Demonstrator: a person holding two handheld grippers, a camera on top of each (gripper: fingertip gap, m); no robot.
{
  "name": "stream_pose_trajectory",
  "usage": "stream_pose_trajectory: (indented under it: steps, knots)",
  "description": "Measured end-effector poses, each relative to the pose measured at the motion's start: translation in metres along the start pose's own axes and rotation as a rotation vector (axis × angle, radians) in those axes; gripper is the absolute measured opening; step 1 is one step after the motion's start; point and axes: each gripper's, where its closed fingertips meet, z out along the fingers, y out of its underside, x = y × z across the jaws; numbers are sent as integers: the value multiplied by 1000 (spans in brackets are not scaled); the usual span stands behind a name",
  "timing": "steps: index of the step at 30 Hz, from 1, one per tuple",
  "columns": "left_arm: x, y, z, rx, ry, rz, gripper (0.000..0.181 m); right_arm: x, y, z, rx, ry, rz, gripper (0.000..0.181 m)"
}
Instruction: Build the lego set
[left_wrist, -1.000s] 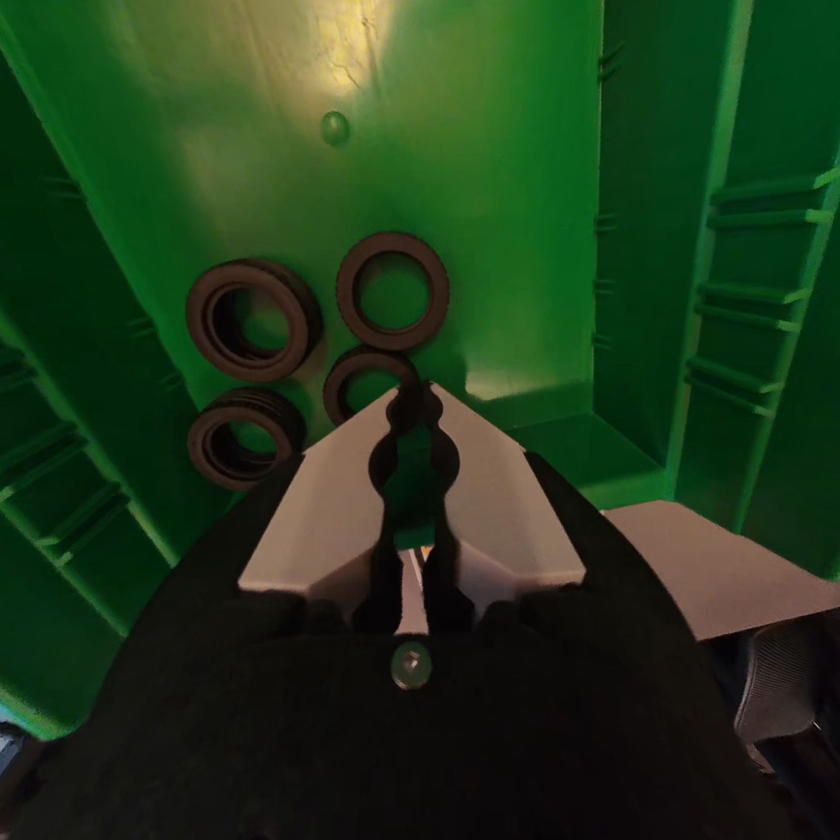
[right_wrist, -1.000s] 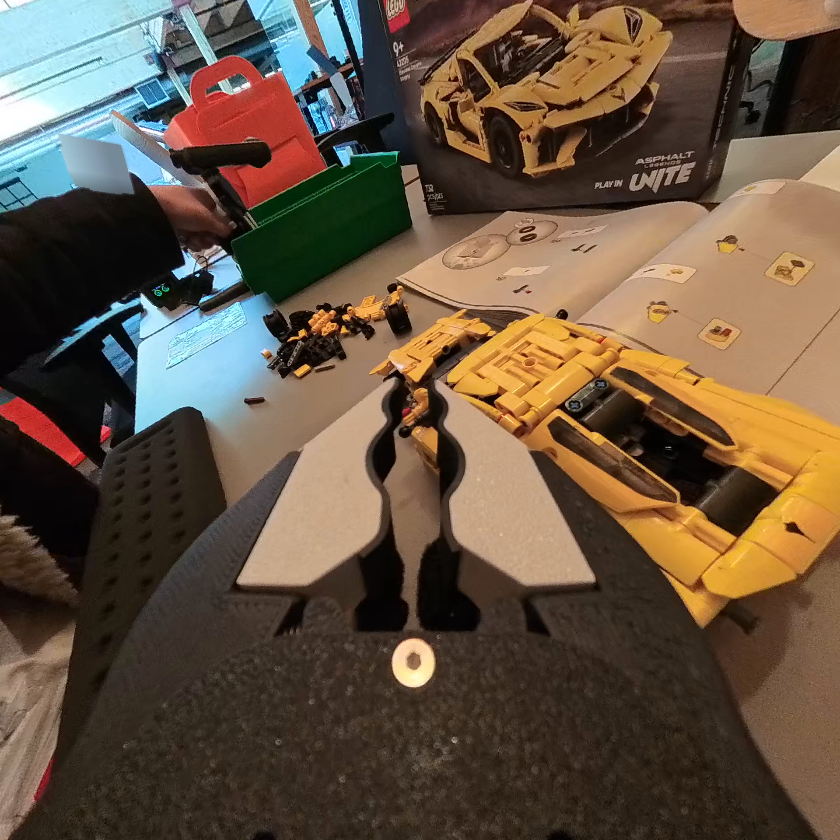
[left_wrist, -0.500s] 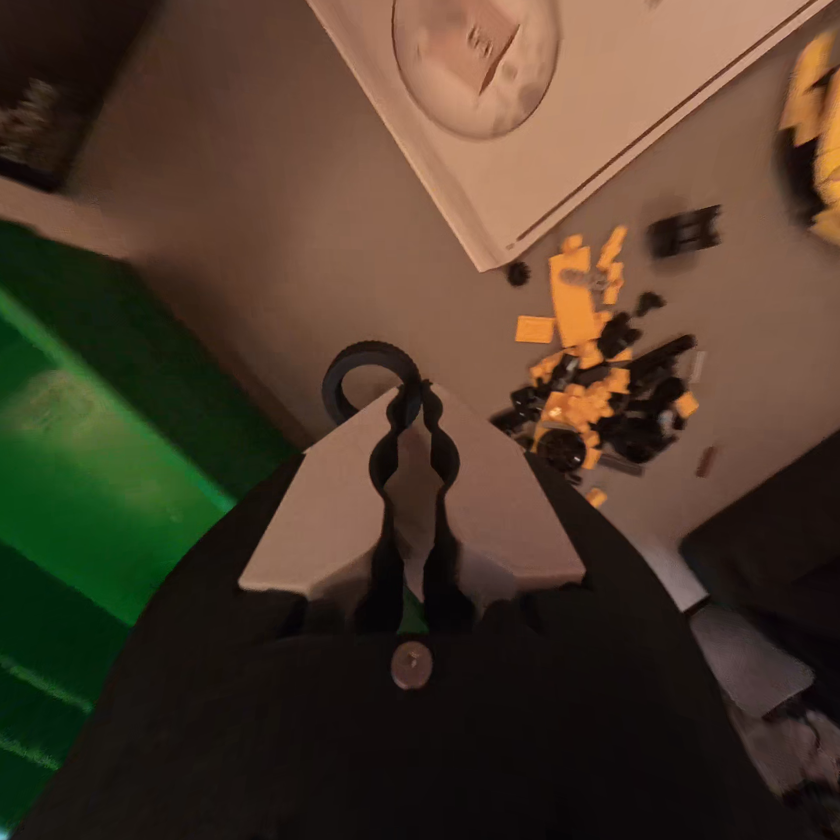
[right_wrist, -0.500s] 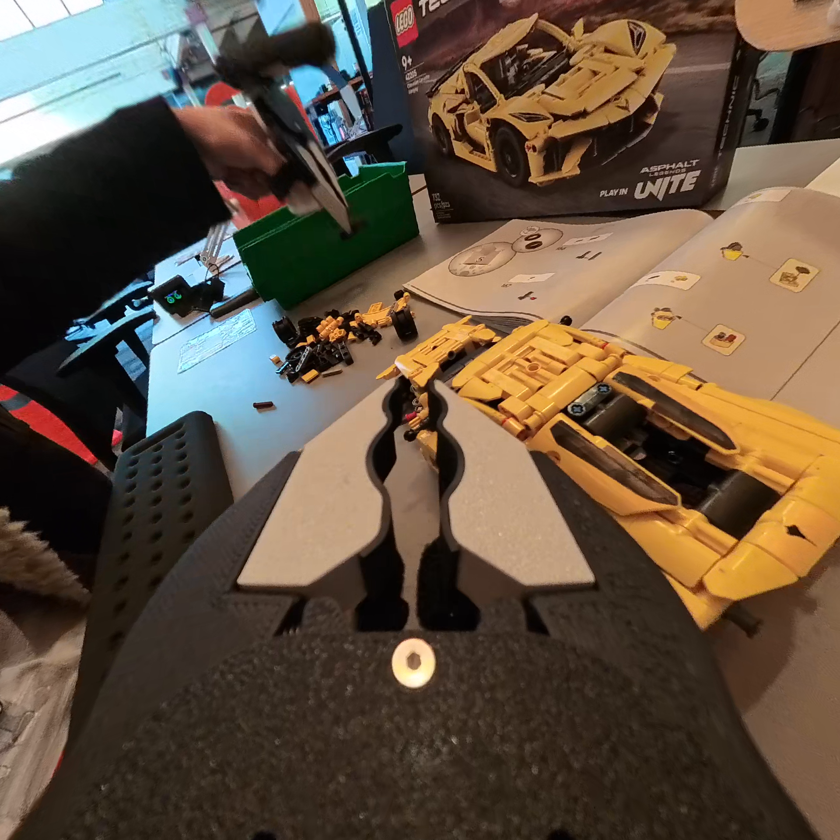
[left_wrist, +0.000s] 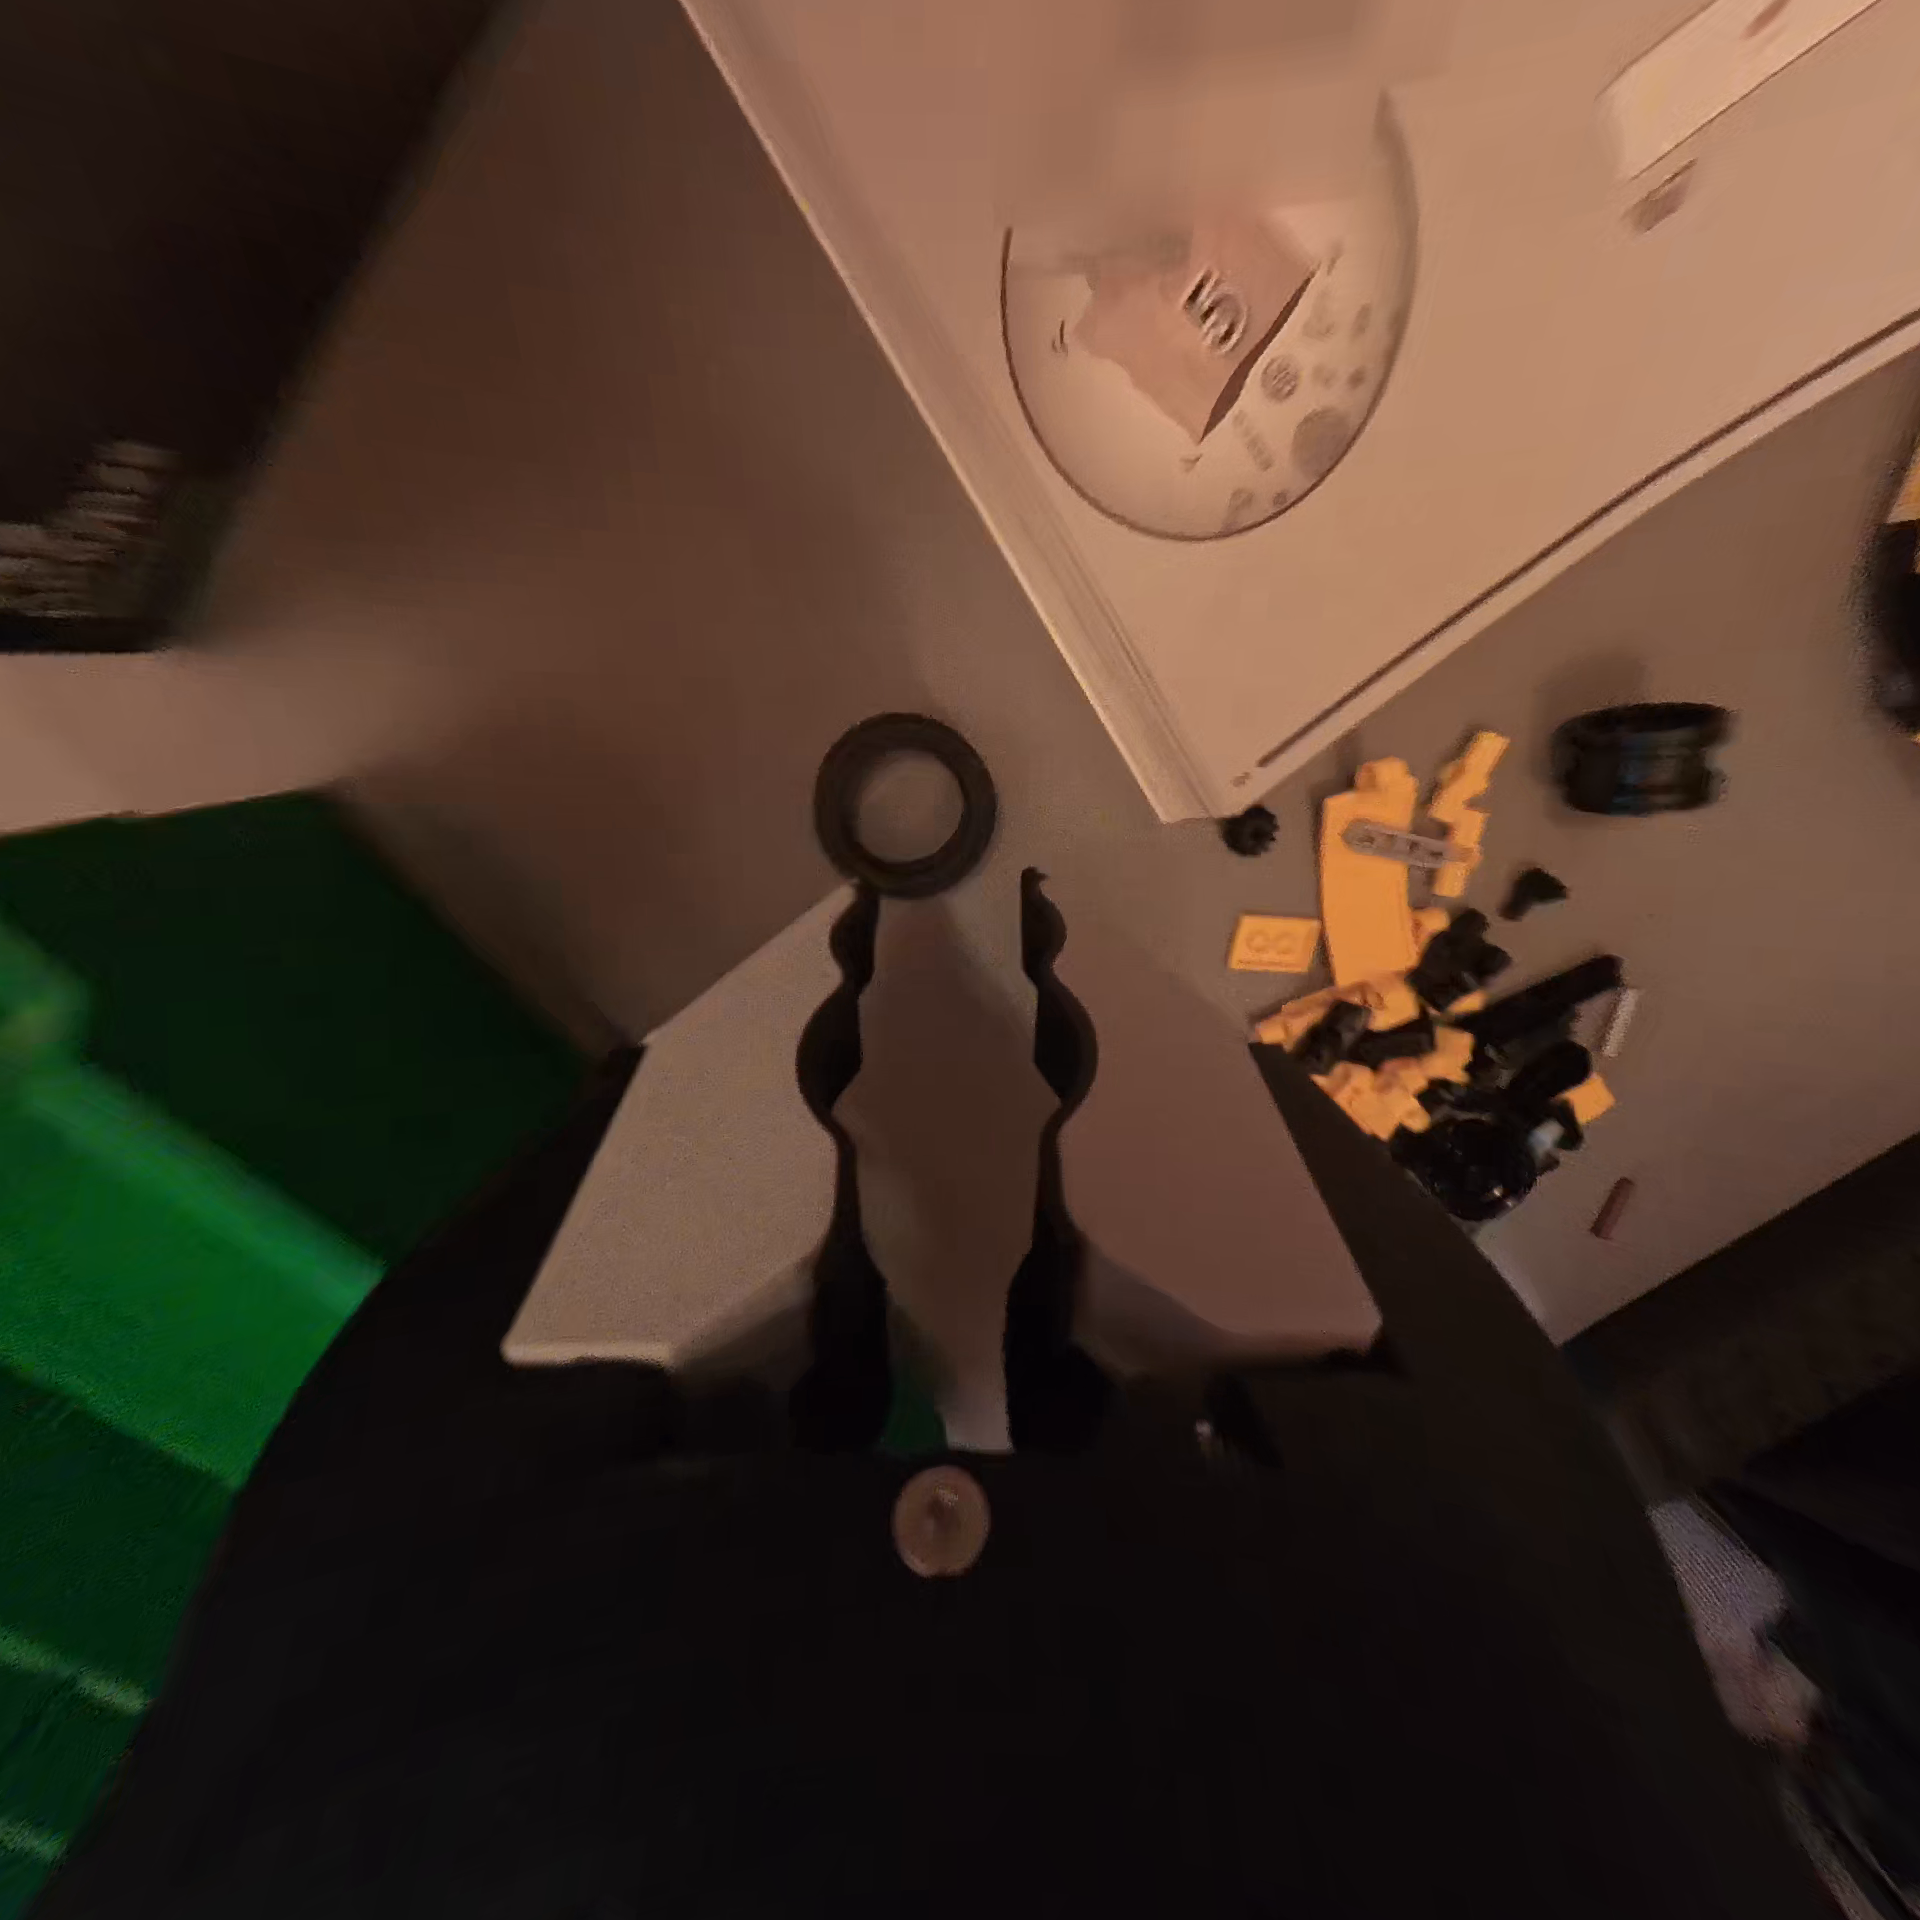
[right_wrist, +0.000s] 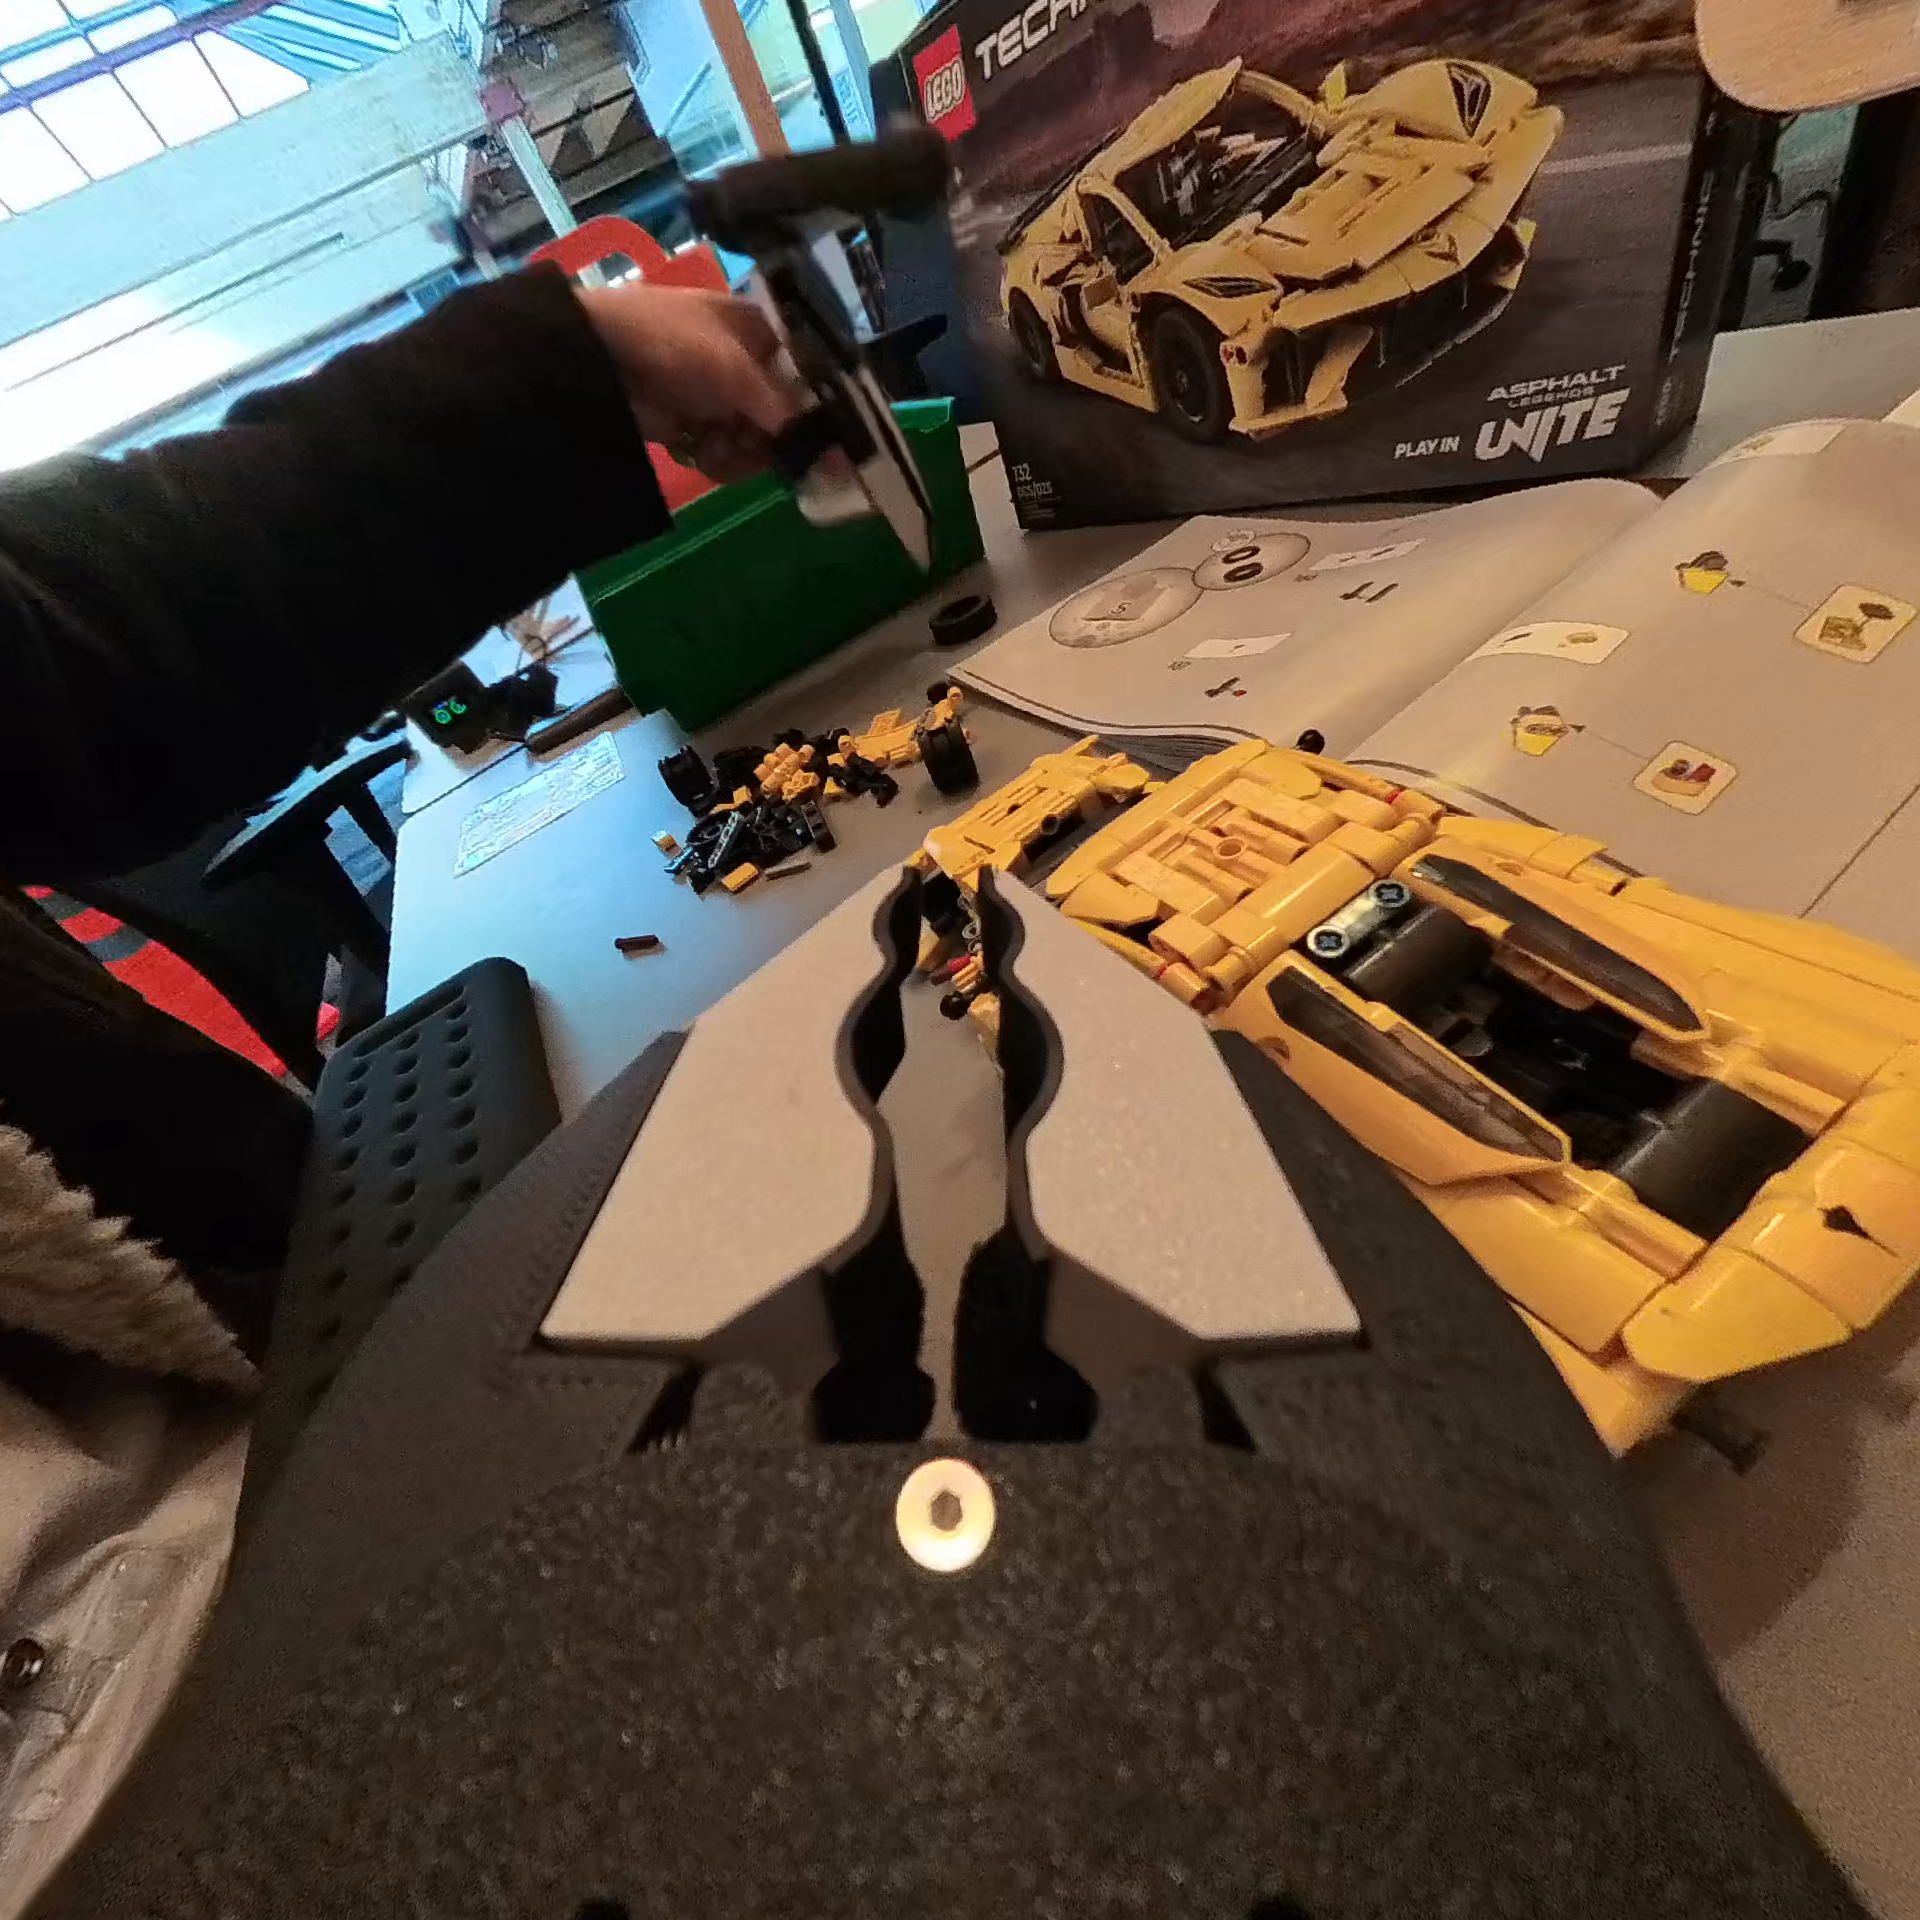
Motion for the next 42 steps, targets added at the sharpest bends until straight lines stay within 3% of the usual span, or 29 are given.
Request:
stream_pose_trajectory:
  steps: [4,7,9,12,16,20,23,25,26,31,34,35,37,40,42]
  knots:
    - [-8,7,-101,349,-13,112,31,-1,3,3,-13,-14,10,9]
    - [-49,50,-140,446,-171,119,33,-3,6,6,-33,-19,-4,9]
    - [-78,92,-132,354,-216,58,34,-2,8,7,-40,-13,-12,9]
    - [-101,142,-91,194,-177,-30,38,-1,8,7,-43,-7,-4,9]
    - [-106,160,-49,200,-189,64,41,1,10,7,-55,-8,18,9]
    - [-115,178,-26,94,-224,72,49,3,11,7,-57,3,11,9]
    - [-118,181,-16,65,-238,85,50,3,12,8,-60,3,10,9]
    - [-114,182,-13,45,-222,101,33,3,12,8,-62,1,10,9]
    - [-110,180,-16,41,-209,115,8,3,12,8,-62,-1,12,9]
    - [-115,147,-71,131,-339,130,0,1,11,7,-58,-11,18,8]
    - [-101,137,-88,114,-290,106,0,0,11,7,-58,-15,18,8]
    - [-99,136,-86,99,-272,90,6,0,11,7,-57,-16,19,8]
    - [-102,142,-71,53,-245,48,36,0,11,6,-53,-21,27,9]
    - [-123,161,-41,-14,-256,-27,59,-1,11,6,-55,-30,36,9]
    - [-132,170,-23,-20,-238,-72,63,-1,11,6,-56,-30,36,9]
